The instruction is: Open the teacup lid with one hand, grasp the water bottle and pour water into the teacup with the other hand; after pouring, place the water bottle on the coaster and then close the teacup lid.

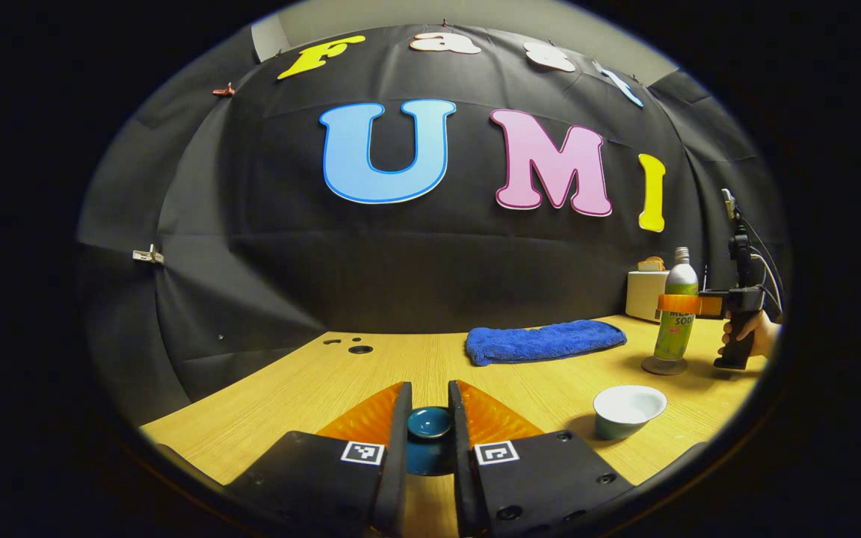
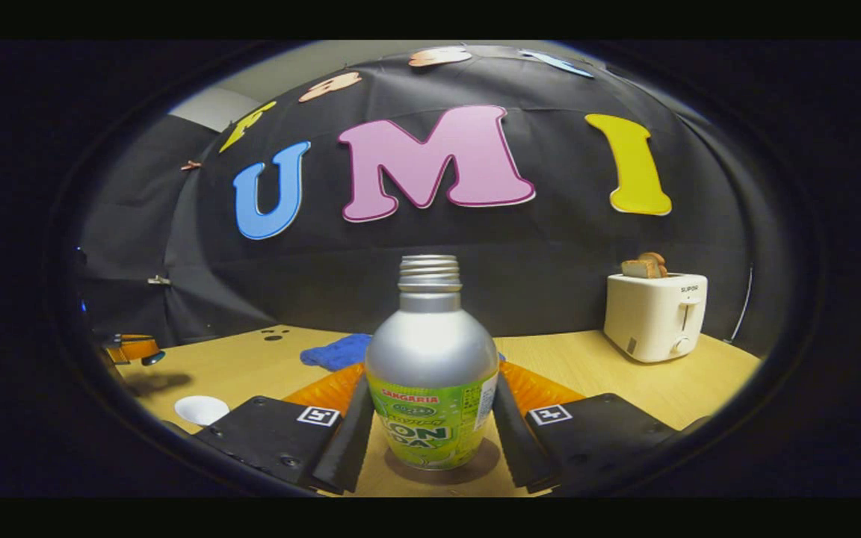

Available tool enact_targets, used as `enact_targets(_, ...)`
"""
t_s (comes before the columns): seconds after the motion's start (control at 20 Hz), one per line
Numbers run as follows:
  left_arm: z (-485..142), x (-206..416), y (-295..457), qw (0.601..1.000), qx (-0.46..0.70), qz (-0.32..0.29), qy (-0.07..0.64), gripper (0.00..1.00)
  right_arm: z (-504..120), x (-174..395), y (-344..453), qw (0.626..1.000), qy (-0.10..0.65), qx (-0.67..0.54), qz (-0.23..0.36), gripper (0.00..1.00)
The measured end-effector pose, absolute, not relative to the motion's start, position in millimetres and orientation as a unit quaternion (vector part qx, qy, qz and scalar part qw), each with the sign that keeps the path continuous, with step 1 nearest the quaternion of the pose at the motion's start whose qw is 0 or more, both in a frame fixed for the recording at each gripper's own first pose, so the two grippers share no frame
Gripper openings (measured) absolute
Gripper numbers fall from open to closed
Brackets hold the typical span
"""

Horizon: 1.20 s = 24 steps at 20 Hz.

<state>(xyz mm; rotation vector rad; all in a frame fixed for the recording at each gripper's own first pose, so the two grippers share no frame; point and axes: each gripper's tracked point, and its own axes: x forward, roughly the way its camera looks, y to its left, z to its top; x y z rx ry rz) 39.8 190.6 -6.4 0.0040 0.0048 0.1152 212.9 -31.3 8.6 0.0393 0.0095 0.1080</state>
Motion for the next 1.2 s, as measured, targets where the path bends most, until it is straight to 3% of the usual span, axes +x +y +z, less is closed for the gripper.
enact_targets(0.6, -6.2, 39.5, 189.8, 0.998, 0.002, 0.056, 0.002, 0.30, -7.4, 216.4, -35.5, 0.999, 0.024, 0.017, 0.040, 0.83)
enact_targets(0.7, -6.3, 39.3, 189.7, 0.999, 0.002, 0.055, 0.003, 0.30, -9.4, 214.7, -36.7, 0.999, 0.026, 0.004, 0.036, 1.00)
enact_targets(1.2, -6.4, 39.3, 189.7, 0.999, 0.002, 0.054, 0.003, 0.30, 3.8, 184.9, -32.0, 0.999, 0.000, -0.035, 0.026, 1.00)
